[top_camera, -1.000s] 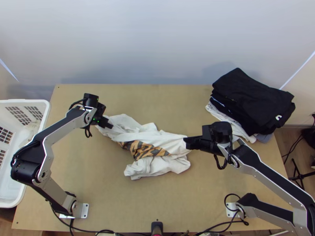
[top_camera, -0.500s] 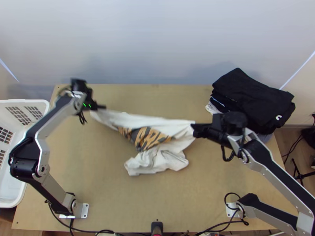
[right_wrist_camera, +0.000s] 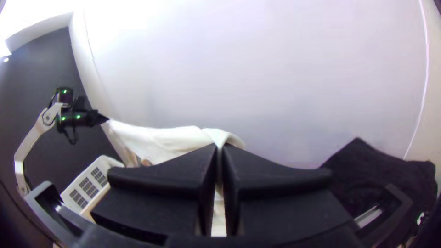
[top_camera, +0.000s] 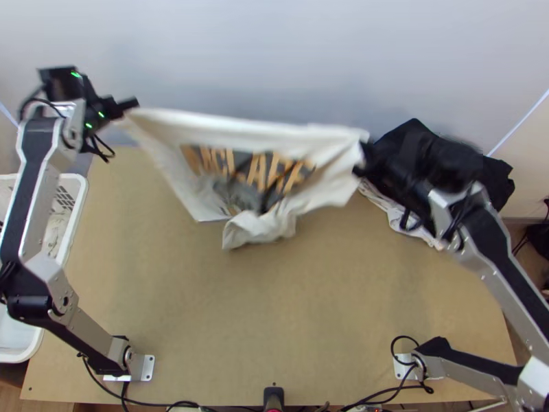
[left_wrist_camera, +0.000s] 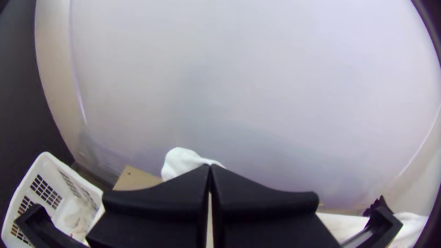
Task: Fold the t-shirt
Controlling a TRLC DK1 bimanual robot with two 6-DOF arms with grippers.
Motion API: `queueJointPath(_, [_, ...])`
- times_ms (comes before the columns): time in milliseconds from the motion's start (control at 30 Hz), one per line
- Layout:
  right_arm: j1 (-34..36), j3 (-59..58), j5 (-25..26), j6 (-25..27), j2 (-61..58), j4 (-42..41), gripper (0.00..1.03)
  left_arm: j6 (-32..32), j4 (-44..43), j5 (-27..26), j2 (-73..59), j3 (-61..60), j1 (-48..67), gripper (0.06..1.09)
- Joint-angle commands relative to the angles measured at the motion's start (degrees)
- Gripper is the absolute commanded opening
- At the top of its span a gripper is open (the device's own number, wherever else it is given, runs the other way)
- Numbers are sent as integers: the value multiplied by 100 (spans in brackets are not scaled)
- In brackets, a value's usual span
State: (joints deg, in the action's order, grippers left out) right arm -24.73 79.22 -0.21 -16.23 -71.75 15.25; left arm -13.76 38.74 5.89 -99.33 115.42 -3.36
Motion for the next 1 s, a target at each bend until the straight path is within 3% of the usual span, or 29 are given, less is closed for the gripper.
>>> queueJointPath(0, [232,2695,724,401,-1008,-48,3,-285,-297,281,573,904,-104,9])
queueJointPath(233, [241,4769,1330,1096,-1975,-118,3,-347,-1026,466,1012,930,-297,9])
queueJointPath(367, [249,4919,1418,1359,-2151,-821,3,-373,-1334,457,994,948,-403,9])
queueJointPath(467, [47,5015,1418,1509,-2001,-900,3,-364,-1413,466,1214,1036,-403,9])
queueJointPath(833, [-673,4567,1436,1456,425,479,3,-373,-1062,457,3280,640,-543,9])
queueJointPath(967, [-629,4558,1418,1157,1242,1481,3,-382,-974,413,4220,78,-508,9])
